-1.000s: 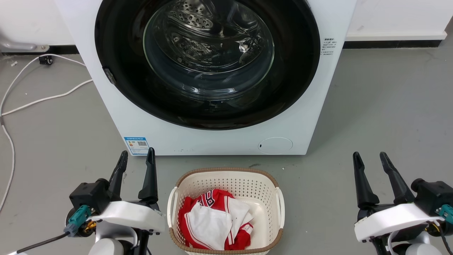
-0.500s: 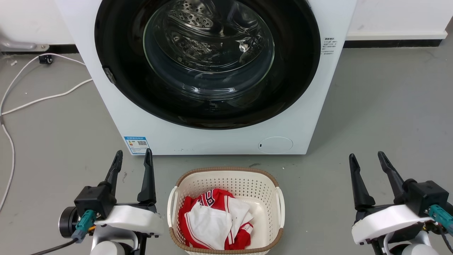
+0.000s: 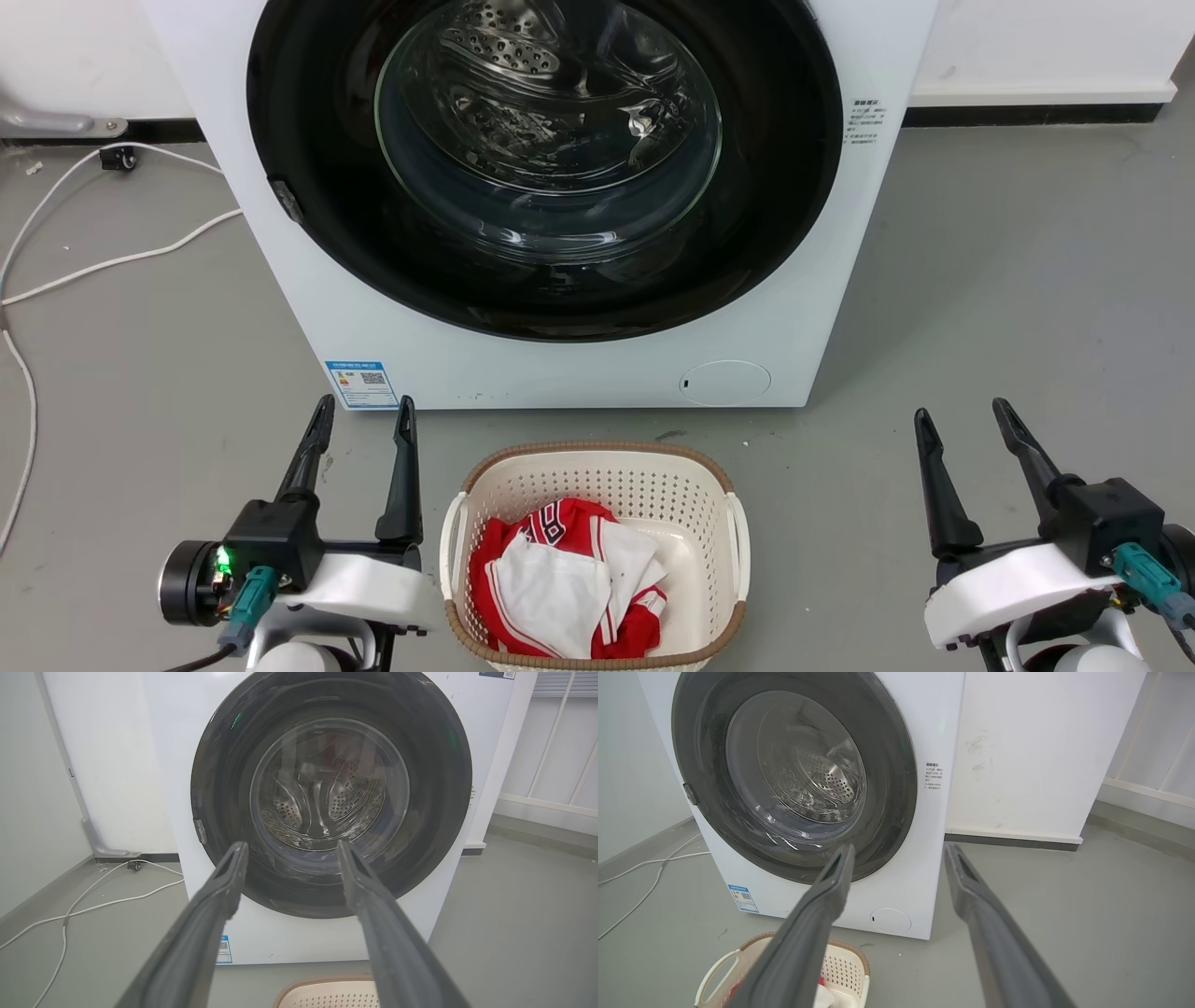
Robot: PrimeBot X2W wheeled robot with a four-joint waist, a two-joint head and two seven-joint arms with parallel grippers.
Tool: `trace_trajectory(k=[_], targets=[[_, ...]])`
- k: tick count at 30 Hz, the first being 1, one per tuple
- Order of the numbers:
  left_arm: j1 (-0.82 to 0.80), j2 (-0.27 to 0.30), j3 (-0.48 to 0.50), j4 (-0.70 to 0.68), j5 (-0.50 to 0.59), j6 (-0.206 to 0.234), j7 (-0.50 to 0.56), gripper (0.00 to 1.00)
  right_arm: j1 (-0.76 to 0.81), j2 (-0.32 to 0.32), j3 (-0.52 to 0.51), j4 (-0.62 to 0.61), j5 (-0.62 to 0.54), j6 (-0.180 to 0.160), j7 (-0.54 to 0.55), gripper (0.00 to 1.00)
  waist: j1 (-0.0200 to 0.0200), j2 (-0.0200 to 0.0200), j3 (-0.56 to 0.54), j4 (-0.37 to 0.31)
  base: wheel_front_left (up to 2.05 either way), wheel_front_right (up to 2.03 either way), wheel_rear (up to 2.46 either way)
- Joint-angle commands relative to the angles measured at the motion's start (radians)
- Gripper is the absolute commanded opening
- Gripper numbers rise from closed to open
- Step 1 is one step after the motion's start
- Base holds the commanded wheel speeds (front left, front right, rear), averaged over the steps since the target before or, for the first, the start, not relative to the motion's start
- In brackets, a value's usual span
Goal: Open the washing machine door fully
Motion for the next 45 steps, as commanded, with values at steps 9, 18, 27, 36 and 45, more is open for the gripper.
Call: trace_trajectory(k=[9,18,27,36,45], targets=[[0.016,-0.012,0.005,-0.008,0.069,0.000,-0.020,1.00,0.011,0.002,0.004,-0.011,-0.043,0.000,-0.009,1.00,0.0000,-0.0001,-0.001,0.000,0.00,0.00,0.00],[0.023,-0.021,0.010,-0.011,0.132,-0.002,-0.035,1.00,0.020,0.003,0.007,-0.016,-0.082,0.000,-0.011,1.00,0.0000,-0.0001,0.002,0.001,0.00,0.00,0.00],[0.024,-0.031,0.021,-0.005,0.131,-0.010,-0.035,1.00,0.019,0.003,0.006,-0.011,-0.064,0.000,-0.004,1.00,0.0000,-0.0001,0.003,0.002,0.00,0.00,0.00],[0.030,-0.038,0.027,-0.003,0.137,-0.015,-0.035,1.00,0.015,0.003,0.005,-0.004,-0.051,0.000,-0.001,0.45,0.0000,-0.0001,0.003,0.002,0.00,0.00,0.00],[0.025,-0.043,0.032,-0.004,0.140,-0.018,-0.035,1.00,0.003,0.003,0.010,-0.013,-0.010,0.000,-0.020,0.00,0.0000,-0.0001,0.009,0.001,0.00,0.00,0.00]])
